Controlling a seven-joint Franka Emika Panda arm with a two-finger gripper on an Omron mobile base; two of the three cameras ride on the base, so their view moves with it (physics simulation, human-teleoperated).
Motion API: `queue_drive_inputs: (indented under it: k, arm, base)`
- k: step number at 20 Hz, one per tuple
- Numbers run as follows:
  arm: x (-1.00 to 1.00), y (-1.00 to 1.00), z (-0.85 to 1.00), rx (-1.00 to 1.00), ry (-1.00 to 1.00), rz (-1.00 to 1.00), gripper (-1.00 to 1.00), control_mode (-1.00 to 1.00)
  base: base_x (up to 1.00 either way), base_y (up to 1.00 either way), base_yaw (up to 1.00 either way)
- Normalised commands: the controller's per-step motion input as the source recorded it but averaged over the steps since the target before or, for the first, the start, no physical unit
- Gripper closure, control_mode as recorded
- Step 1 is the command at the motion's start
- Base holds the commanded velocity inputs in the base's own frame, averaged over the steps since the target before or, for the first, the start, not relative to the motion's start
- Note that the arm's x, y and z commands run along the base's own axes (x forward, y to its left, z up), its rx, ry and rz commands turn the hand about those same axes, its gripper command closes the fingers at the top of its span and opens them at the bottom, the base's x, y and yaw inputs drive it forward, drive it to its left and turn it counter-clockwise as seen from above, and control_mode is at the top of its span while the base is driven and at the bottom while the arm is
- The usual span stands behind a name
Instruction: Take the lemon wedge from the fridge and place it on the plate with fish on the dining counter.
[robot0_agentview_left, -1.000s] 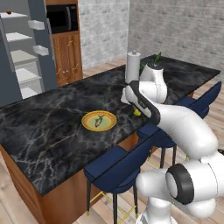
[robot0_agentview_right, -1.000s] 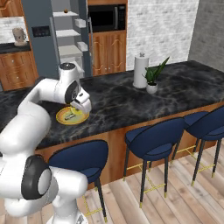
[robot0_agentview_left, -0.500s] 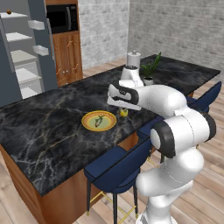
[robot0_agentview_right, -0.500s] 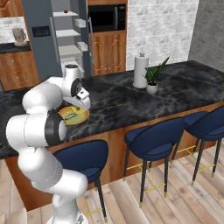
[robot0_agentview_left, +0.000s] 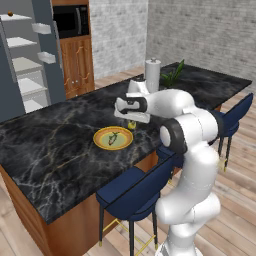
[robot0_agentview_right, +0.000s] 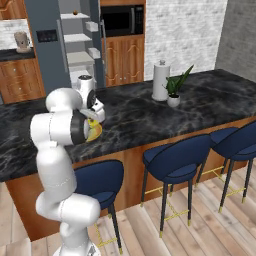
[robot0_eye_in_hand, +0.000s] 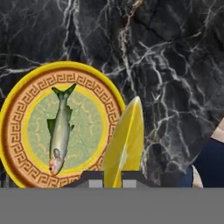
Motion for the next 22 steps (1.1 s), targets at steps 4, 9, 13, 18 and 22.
queue_drive_inputs:
  k: [4, 9, 13, 18, 22]
  arm:
    - [0.71, 0.29, -0.31, 0.0, 0.09, 0.0, 1.0, -1.0]
    - [0.43, 0.47, -0.68, 0.0, 0.13, 0.03, 1.0, -1.0]
    - [0.0, 0.31, -0.67, 0.0, 0.1, 0.06, 1.0, -1.0]
    - [0.06, 0.06, -0.33, 0.0, 0.04, 0.07, 1.0, -1.0]
    - [0.0, 0.0, -0.03, 0.0, 0.01, 0.01, -1.0, -1.0]
  base:
    - [0.0, 0.0, 0.0]
    - [0.0, 0.0, 0.0]
    - [0.0, 0.0, 0.0]
    - [0.0, 0.0, 0.0]
    - [0.0, 0.0, 0.0]
